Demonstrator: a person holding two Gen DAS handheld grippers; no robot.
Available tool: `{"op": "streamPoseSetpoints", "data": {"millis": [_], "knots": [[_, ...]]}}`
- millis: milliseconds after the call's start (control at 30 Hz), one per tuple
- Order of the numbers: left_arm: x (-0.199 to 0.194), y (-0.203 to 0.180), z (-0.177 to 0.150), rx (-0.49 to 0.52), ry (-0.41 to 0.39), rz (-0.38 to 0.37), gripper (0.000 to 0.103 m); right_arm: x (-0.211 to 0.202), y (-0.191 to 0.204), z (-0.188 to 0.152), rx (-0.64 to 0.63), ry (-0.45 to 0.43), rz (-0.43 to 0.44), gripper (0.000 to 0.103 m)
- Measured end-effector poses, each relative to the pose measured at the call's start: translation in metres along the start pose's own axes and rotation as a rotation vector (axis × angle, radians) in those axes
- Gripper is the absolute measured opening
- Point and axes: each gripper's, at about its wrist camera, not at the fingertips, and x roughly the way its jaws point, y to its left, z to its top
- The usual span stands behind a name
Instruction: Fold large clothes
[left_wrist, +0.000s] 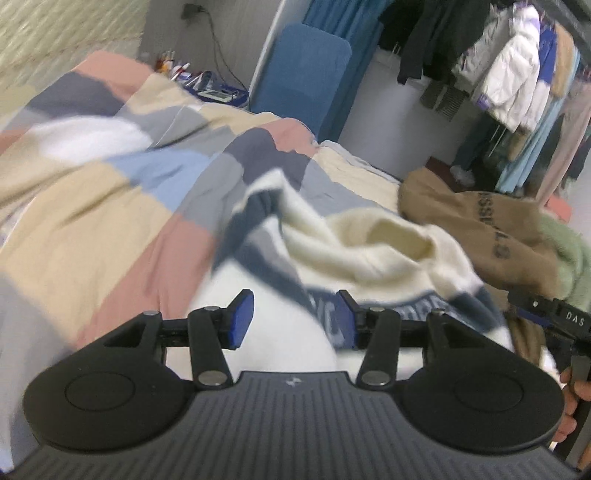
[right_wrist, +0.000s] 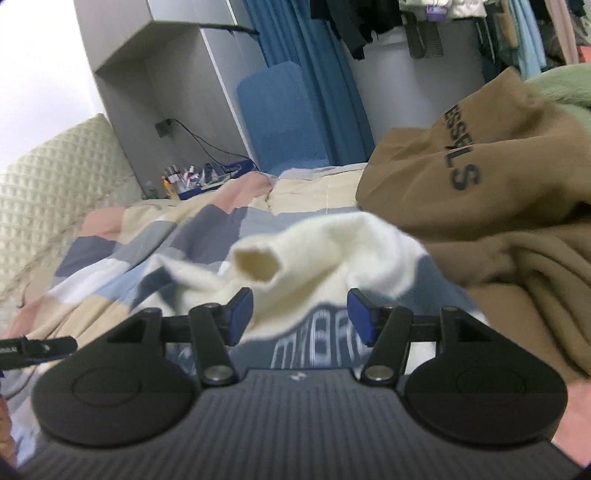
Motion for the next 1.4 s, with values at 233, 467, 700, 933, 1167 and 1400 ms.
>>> {"op": "streamPoseSetpoints", "data": {"millis": [233,467,700,933,1167,1400], "knots": [[-0.083,0.008,-0.071,-0.055,0.012,0.004,0.054,-0.099,-0.009,-0.041,-0.035,0.007,-0.032,0.059],[-0.117,0.032,-0.093,-0.096,0.052,0.008,0.06,-0.141,-0.042,-0.056,0.073,0.106,-0.034,0.06],[-0.105,0.073,-0.072,-0.07,0.097,0.071,0.07,-0.136,-0.087,-0.058,0.107,0.161,-0.112,0.061],[-0.081,0.118,-0.072,-0.132,0.11,0.073,0.079,-0.099,-0.142,-0.081,0.124,0.251,-0.239,0.083],[-0.051,0.143,-0.07,-0.173,0.125,0.039,0.08,-0.065,-0.181,-0.096,0.17,0.369,-0.214,0.085],[-0.021,0.143,-0.079,-0.23,0.185,-0.103,0.079,-0.06,-0.156,-0.101,0.113,0.343,-0.09,0.085]]}}
